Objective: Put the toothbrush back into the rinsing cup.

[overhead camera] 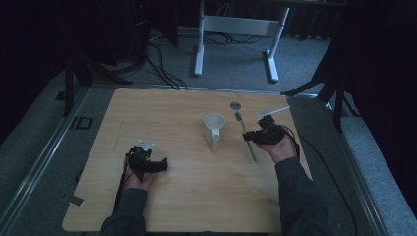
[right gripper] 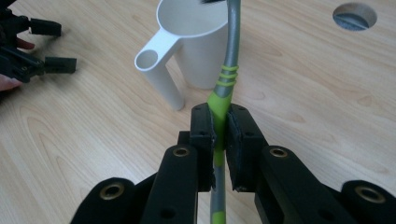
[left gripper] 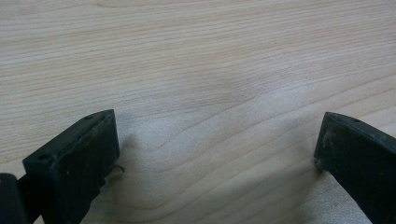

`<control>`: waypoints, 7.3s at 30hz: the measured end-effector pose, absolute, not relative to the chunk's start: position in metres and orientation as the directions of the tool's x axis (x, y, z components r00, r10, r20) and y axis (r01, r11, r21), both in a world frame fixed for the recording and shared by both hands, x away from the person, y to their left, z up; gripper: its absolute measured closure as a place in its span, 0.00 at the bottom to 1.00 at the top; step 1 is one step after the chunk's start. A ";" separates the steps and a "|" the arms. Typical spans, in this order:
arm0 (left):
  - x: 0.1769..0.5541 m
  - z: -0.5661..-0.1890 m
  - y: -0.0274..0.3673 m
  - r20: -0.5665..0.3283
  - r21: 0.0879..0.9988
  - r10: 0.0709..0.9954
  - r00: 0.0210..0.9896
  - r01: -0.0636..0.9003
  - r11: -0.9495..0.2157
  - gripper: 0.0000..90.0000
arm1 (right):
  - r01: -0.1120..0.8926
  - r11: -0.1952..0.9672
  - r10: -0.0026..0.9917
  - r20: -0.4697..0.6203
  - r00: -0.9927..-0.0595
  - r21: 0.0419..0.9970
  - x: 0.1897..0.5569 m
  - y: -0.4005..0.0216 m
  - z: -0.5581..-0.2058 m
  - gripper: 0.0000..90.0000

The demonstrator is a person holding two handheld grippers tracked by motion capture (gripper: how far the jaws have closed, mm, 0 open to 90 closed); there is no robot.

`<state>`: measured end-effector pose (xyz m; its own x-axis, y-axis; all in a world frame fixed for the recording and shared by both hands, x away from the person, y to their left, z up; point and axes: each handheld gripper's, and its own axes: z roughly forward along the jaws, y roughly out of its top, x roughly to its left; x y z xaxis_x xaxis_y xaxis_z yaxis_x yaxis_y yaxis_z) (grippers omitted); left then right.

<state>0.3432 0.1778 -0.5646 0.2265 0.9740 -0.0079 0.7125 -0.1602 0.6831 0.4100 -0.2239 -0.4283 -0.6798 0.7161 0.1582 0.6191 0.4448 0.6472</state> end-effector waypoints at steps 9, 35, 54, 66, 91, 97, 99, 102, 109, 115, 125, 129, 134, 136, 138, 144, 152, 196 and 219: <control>0.343 -0.564 0.178 -0.007 0.682 0.974 0.228 0.713 -0.162 0.00 | 0.608 0.410 0.721 0.167 -0.672 0.680 0.412 -0.224 -0.425 0.91; 0.344 -0.565 0.176 -0.008 0.683 0.974 0.228 0.712 -0.161 0.00 | 0.539 0.316 0.727 0.167 -0.666 0.781 0.412 -0.219 -0.411 0.91; 0.344 -0.565 0.176 -0.009 0.683 0.973 0.229 0.712 -0.161 0.00 | 0.475 0.246 0.712 0.176 -0.680 0.845 0.415 -0.207 -0.398 0.91; 0.344 -0.565 0.176 -0.009 0.683 0.973 0.229 0.712 -0.161 0.00 | 0.455 0.221 0.703 0.182 -0.687 0.863 0.416 -0.198 -0.400 0.91; 0.344 -0.565 0.176 -0.009 0.684 0.973 0.229 0.712 -0.161 0.00 | 0.421 0.183 0.709 0.178 -0.683 0.888 0.418 -0.192 -0.399 0.91; 0.344 -0.565 0.176 -0.009 0.683 0.973 0.229 0.712 -0.161 0.00 | 0.413 0.165 0.710 0.183 -0.680 0.896 0.417 -0.191 -0.398 0.91; 0.344 -0.565 0.176 -0.009 0.684 0.973 0.229 0.712 -0.161 0.00 | 0.408 0.161 0.708 0.183 -0.682 0.899 0.417 -0.191 -0.398 0.91; 0.344 -0.565 0.176 -0.009 0.683 0.973 0.229 0.712 -0.161 0.00 | 0.400 0.156 0.704 0.183 -0.686 0.903 0.417 -0.190 -0.399 0.91; 0.344 -0.565 0.176 -0.009 0.683 0.973 0.229 0.712 -0.161 0.00 | 0.396 0.145 0.706 0.186 -0.684 0.907 0.418 -0.189 -0.399 0.91; 0.344 -0.565 0.176 -0.009 0.683 0.973 0.229 0.712 -0.161 0.00 | 0.385 0.132 0.706 0.186 -0.683 0.914 0.419 -0.189 -0.400 0.91; 0.344 -0.565 0.176 -0.009 0.683 0.973 0.229 0.712 -0.162 0.00 | 0.389 0.104 0.702 0.209 -0.680 0.915 0.420 -0.187 -0.401 0.91; 0.344 -0.565 0.176 -0.009 0.684 0.973 0.229 0.712 -0.161 0.00 | 0.383 0.098 0.696 0.212 -0.686 0.918 0.421 -0.186 -0.401 0.91; 0.344 -0.565 0.176 -0.009 0.683 0.973 0.229 0.712 -0.162 0.00 | 0.375 0.084 0.689 0.218 -0.691 0.923 0.420 -0.185 -0.402 0.91; 0.344 -0.565 0.176 -0.009 0.683 0.973 0.229 0.712 -0.161 0.00 | 0.370 0.079 0.687 0.219 -0.693 0.926 0.420 -0.184 -0.402 0.91; 0.344 -0.565 0.176 -0.009 0.683 0.973 0.229 0.712 -0.161 0.00 | 0.367 0.075 0.684 0.220 -0.696 0.927 0.420 -0.183 -0.402 0.91; 0.344 -0.565 0.176 -0.009 0.683 0.973 0.229 0.712 -0.161 0.00 | 0.359 0.071 0.678 0.219 -0.702 0.931 0.418 -0.180 -0.404 0.91; 0.344 -0.565 0.176 -0.009 0.684 0.973 0.229 0.712 -0.161 0.00 | 0.345 0.061 0.673 0.216 -0.707 0.937 0.417 -0.177 -0.406 0.91; 0.344 -0.565 0.176 -0.008 0.683 0.973 0.229 0.712 -0.162 0.00 | 0.304 0.061 0.649 0.193 -0.736 0.951 0.411 -0.156 -0.421 0.91; 0.344 -0.565 0.176 -0.008 0.683 0.973 0.229 0.712 -0.162 0.00 | 0.317 0.058 0.659 0.202 -0.724 0.947 0.413 -0.153 -0.434 0.91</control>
